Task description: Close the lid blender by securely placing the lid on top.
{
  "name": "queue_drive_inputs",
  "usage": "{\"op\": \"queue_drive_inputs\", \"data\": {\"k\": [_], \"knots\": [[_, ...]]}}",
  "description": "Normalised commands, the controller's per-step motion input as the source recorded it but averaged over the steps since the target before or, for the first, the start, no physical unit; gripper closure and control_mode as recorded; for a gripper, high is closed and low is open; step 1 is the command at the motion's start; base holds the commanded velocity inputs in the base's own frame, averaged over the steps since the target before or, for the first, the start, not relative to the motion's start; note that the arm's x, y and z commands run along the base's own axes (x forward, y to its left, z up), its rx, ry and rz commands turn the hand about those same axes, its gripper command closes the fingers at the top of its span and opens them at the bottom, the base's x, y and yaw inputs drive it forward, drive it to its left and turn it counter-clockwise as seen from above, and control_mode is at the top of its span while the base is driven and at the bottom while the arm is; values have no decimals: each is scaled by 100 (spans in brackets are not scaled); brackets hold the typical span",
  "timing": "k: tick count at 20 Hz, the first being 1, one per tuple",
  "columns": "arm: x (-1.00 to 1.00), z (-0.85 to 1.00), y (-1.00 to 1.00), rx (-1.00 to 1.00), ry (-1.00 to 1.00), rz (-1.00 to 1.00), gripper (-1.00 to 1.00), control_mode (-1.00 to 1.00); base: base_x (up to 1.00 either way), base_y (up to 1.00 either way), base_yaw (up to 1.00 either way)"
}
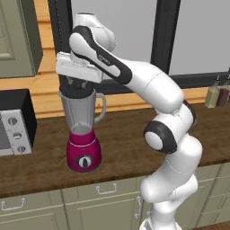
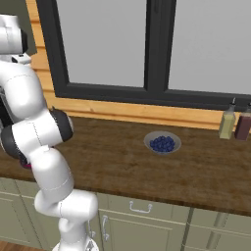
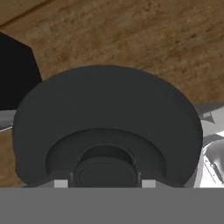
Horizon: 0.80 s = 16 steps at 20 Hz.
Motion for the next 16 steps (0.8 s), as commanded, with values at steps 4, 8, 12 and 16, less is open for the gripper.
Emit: {"op": "queue_drive_inputs", "data": {"k": [4,8,12,16], "knots": [[0,49,0,0,-1,0,100,-100,0,0,0],[0,26,0,0,5,0,100,-100,0,0,0],[0,0,0,0,16,0,100,-100,0,0,0],[0,-4,0,-2,17,0,100,-100,0,0,0]]}}
